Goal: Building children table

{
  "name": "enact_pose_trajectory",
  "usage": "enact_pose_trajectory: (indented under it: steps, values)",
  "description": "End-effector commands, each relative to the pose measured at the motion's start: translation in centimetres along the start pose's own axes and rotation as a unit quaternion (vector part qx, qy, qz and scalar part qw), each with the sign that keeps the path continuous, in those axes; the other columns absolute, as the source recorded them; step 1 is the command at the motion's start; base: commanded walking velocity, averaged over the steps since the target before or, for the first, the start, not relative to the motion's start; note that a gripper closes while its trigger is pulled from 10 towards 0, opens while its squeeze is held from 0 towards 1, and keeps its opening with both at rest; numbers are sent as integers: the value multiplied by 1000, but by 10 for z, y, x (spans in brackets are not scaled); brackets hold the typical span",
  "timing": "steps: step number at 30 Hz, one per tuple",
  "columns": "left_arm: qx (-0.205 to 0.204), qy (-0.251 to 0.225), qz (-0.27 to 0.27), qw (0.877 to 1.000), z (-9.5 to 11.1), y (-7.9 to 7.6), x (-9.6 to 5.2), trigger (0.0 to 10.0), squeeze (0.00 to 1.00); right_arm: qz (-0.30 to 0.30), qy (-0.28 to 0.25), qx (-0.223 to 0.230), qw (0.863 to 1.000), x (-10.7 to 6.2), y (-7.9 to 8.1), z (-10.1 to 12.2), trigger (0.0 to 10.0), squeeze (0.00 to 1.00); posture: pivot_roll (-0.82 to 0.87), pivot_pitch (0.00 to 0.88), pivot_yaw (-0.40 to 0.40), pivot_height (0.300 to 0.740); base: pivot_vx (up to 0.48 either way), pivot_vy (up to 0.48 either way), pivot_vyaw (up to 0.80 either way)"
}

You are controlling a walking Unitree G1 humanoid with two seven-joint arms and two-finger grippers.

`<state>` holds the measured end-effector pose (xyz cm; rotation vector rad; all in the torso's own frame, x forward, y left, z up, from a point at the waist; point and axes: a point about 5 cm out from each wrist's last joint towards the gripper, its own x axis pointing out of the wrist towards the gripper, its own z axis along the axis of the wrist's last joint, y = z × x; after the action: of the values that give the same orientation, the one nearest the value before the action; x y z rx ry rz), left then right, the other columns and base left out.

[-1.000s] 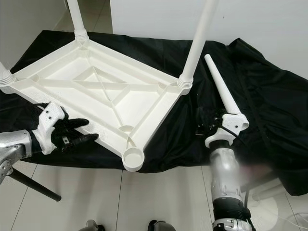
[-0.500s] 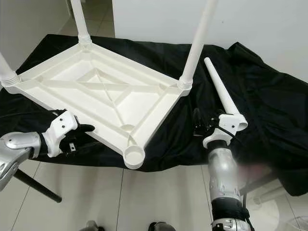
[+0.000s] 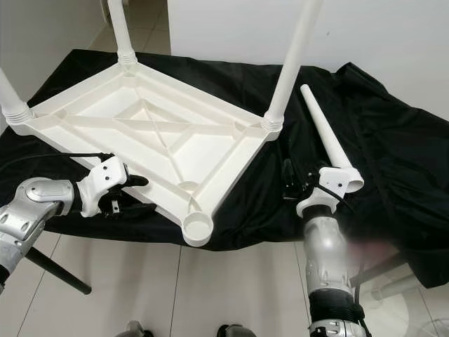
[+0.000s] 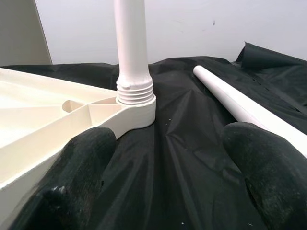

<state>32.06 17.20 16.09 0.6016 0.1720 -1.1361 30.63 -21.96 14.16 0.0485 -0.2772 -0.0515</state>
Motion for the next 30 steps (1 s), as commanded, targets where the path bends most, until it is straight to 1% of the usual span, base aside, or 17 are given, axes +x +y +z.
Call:
enact_pose_trajectory:
  steps: [1, 3, 5, 7, 12, 13, 14, 18, 19, 20, 21, 22, 23, 24, 25, 26, 30]
  values:
    - [4, 22, -34, 999, -6, -5, 2, 10000, 0, -2, 5, -3, 1000, -2, -2, -1, 10000, 0, -8, 87, -47, 740, 0, 0, 0]
    - [21, 33, -39, 998, -7, 0, 4, 10000, 0, -3, 7, -4, 1000, -2, -2, -1, 10000, 0, -6, 95, -46, 740, 0, 0, 0]
    - [21, 33, -39, 998, -7, 0, 4, 10000, 0, -3, 7, -4, 1000, -2, -2, -1, 10000, 0, -6, 95, -46, 740, 0, 0, 0]
    - [33, 46, -44, 997, -8, 3, 6, 10000, 0, -3, 8, -5, 1000, -1, -2, -1, 10000, 0, -7, 104, -45, 740, 0, 0, 0]
    - [41, 51, -46, 997, -7, 6, 7, 10000, 0, -2, 8, -5, 1000, 0, -2, -1, 10000, 0, -7, 107, -44, 740, 0, 0, 0]
    - [48, 61, -53, 996, -8, 8, 10, 10000, 0, -1, 9, -5, 1000, 1, -1, -1, 10000, 0, -11, 114, -41, 740, 0, 0, 0]
    - [48, 61, -53, 996, -8, 8, 10, 10000, 0, -1, 9, -5, 1000, 1, -1, -1, 10000, 0, -11, 114, -41, 740, 0, 0, 0]
    - [52, 72, -99, 991, -7, 7, 15, 9922, 0, -4, 10, -7, 1000, 1, -2, 0, 10000, 0, -15, 124, -29, 740, 0, 0, 0]
    - [51, 72, -104, 991, -7, 8, 15, 6392, 0, -5, 11, -7, 1000, 1, -2, -1, 10000, 0, -11, 127, -28, 740, 0, 0, 0]
    - [51, 72, -104, 991, -7, 8, 15, 6392, 0, -5, 11, -7, 1000, 1, -2, -1, 10000, 0, -11, 127, -28, 740, 0, 0, 0]
    - [55, 74, -104, 990, -6, 10, 16, 3765, 0, -5, 11, -6, 1000, 1, -1, -1, 10000, 0, -8, 129, -28, 740, 0, 0, 0]
    - [55, 74, -104, 990, -6, 10, 16, 3765, 0, -5, 11, -6, 1000, 1, -1, -1, 10000, 0, -8, 129, -28, 740, 0, 0, 0]
    - [59, 76, -102, 990, -6, 11, 17, 4431, 0, -5, 12, -5, 1000, 1, -1, -2, 10000, 0, -7, 130, -27, 740, 0, 0, 0]
    - [62, 77, -104, 990, -6, 13, 18, 10000, 0, -4, 12, -5, 1000, 1, 1, -2, 10000, 0, -9, 133, -25, 740, 0, 0, 0]
    - [66, 76, -105, 989, -4, 14, 19, 4627, 0, -3, 12, -4, 1000, 1, 2, -2, 10000, 0, -9, 134, -23, 740, 0, 0, 0]
    - [67, 74, -105, 990, -3, 15, 20, 3373, 0, -3, 12, -4, 1000, 1, 2, -2, 10000, 0, -11, 135, -19, 740, 0, 0, 0]
    - [68, 72, -105, 990, -2, 17, 21, 3373, 0, -3, 12, -4, 1000, 1, 3, -2, 10000, 0, -11, 135, -19, 740, 0, 0, 0]
